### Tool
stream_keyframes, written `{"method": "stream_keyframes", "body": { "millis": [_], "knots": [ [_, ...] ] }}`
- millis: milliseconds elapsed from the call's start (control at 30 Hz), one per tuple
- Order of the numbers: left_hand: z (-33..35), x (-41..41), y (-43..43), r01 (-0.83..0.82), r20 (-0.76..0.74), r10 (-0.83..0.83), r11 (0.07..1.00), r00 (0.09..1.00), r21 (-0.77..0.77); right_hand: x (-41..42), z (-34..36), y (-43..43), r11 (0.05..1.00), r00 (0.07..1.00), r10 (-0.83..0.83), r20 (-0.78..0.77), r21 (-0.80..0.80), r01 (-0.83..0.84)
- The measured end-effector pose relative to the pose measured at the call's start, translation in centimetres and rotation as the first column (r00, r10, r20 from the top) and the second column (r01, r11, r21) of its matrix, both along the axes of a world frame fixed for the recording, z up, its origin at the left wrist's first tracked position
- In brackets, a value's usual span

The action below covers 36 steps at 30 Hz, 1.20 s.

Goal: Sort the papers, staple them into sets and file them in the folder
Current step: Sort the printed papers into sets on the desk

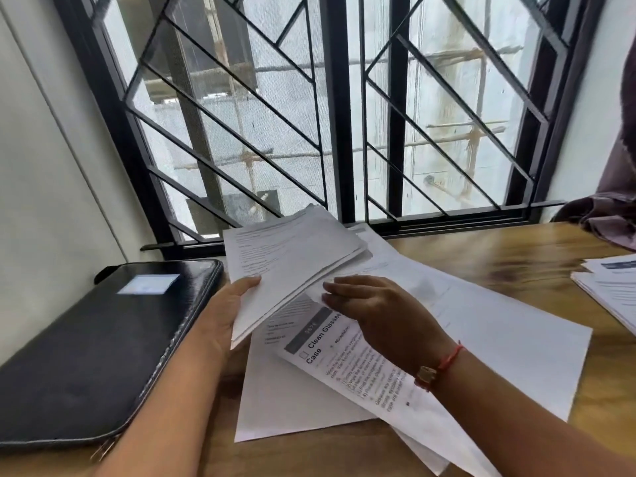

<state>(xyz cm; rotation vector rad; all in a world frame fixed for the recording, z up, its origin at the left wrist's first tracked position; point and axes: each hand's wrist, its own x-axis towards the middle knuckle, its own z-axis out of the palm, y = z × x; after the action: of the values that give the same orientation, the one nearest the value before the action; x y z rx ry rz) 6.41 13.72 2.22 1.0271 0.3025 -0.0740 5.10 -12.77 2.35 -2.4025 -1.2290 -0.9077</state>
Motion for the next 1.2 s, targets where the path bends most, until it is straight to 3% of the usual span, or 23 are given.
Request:
{"method": "stream_keyframes", "body": {
  "millis": [333,633,1067,1200],
  "knots": [
    [0.2,0.1,-1.3,0.053,0.004,-0.053,0.996,0.999,0.07,-1.2,0.7,0.4,0.995,0.994,-0.007,0.11,-0.097,0.018],
    [0.3,0.4,-1.1,0.026,-0.1,-0.014,0.992,0.995,0.121,-1.7,0.8,0.6,0.972,0.979,-0.07,-0.19,-0.236,0.023],
    [-0.1,0.2,-2.2,0.126,-0.069,-0.113,0.961,0.991,0.245,-1.2,0.5,1.1,0.983,0.978,0.127,-0.166,-0.11,-0.147],
    [0.0,0.2,-2.3,0.058,0.027,-0.069,0.954,0.997,0.295,-2.1,1.1,0.9,0.983,0.984,0.151,-0.096,0.121,-0.139]
  ]
}}
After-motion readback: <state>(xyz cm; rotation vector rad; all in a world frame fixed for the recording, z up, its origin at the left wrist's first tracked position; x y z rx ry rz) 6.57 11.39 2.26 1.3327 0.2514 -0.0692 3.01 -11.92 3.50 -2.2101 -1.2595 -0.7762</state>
